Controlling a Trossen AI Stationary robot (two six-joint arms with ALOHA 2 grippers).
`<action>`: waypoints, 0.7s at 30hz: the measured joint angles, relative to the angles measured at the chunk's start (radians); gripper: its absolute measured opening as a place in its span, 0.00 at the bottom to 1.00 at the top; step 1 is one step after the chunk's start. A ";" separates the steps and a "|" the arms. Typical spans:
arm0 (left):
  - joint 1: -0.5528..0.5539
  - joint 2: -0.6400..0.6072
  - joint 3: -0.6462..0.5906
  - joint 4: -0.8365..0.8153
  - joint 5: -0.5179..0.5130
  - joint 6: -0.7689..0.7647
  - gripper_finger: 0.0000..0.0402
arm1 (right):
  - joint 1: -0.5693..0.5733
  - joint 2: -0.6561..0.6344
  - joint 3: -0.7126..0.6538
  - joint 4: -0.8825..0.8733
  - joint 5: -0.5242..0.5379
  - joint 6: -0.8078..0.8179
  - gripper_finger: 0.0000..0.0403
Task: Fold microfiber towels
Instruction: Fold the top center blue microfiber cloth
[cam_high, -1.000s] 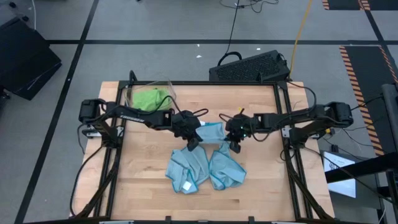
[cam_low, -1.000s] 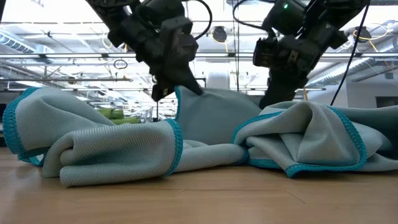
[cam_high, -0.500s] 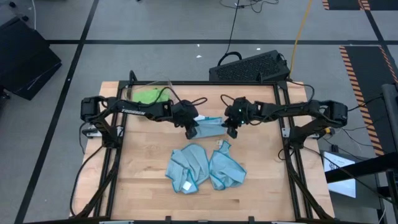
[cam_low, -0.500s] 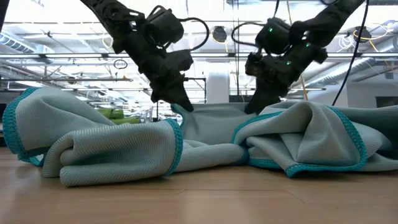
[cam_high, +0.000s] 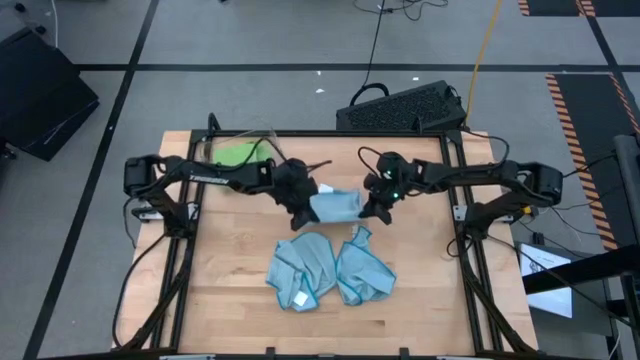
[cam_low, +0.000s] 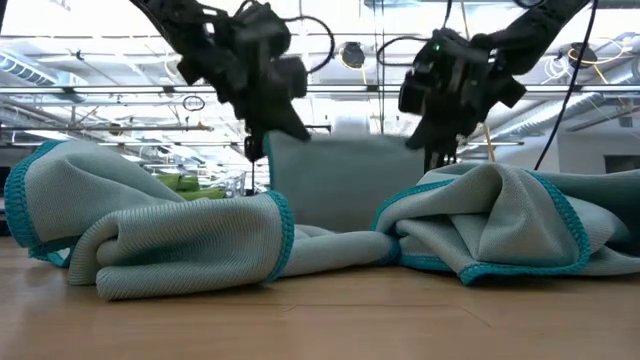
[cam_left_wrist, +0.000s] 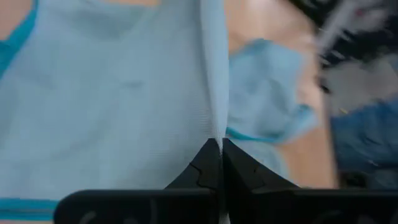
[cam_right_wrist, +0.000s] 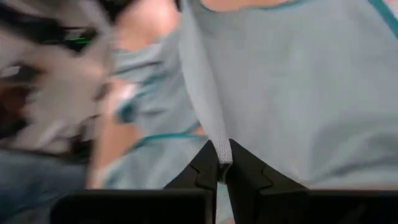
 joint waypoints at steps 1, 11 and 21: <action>-0.014 -0.008 0.000 -0.001 0.014 -0.004 0.02 | 0.006 -0.009 0.000 0.002 -0.038 0.008 0.03; -0.015 0.036 -0.001 -0.005 -0.217 0.099 0.03 | -0.022 0.021 0.000 -0.007 0.114 -0.054 0.03; 0.025 0.104 0.000 0.011 -0.269 0.187 0.04 | -0.027 0.082 0.000 0.002 0.139 -0.030 0.03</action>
